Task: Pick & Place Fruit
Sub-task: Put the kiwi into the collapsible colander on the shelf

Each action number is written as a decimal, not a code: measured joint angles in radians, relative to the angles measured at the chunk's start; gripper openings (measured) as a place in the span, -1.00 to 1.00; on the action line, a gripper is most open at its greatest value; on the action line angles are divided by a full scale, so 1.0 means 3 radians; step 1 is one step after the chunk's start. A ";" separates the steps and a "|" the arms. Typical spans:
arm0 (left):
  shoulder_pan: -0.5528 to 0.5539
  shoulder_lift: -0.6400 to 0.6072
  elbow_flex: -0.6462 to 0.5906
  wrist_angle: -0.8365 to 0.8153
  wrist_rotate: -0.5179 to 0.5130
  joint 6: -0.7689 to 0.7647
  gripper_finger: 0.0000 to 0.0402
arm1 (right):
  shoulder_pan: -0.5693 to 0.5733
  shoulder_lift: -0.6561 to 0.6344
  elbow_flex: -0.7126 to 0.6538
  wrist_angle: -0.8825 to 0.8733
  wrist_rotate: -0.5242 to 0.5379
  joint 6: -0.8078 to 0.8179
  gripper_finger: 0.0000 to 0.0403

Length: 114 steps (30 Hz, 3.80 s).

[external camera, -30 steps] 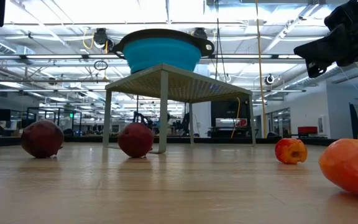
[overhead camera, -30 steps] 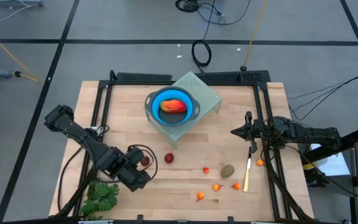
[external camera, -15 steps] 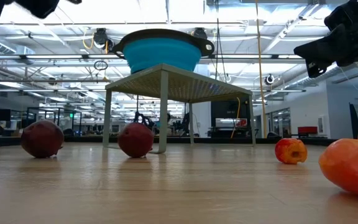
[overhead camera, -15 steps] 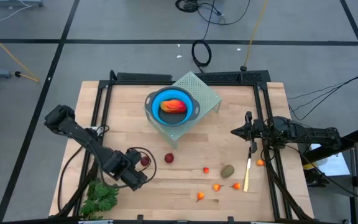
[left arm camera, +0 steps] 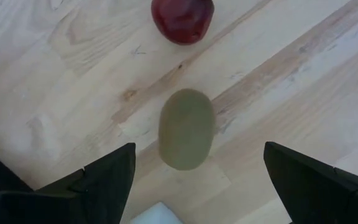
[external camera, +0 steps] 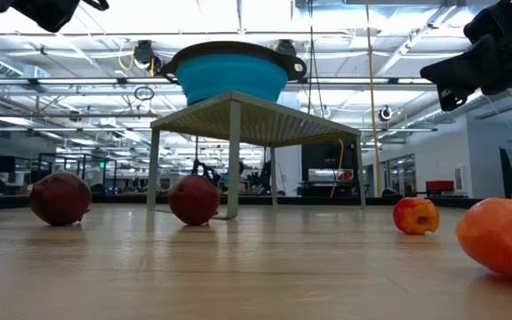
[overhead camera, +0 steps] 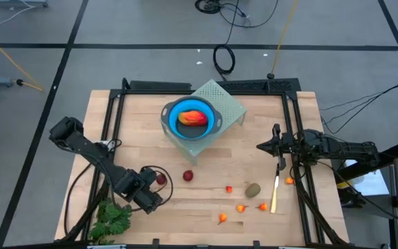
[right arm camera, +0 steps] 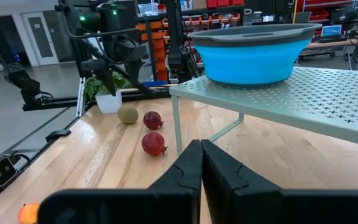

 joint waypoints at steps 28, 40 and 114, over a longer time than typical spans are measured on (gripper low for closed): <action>-0.0024 0.0000 -0.0003 0.0018 -0.0265 -0.0021 0.97 | 0.0000 -0.0001 0.0000 0.0001 0.0000 -0.0001 -1.00; -0.0024 0.0012 -0.0003 0.0119 -0.0266 0.0191 0.97 | 0.0000 -0.0001 0.0000 0.0001 0.0000 0.0000 -1.00; -0.0031 0.1087 -0.0006 0.0114 0.0530 0.0591 0.03 | 0.0000 -0.0001 0.0000 0.0003 0.0000 0.0002 -1.00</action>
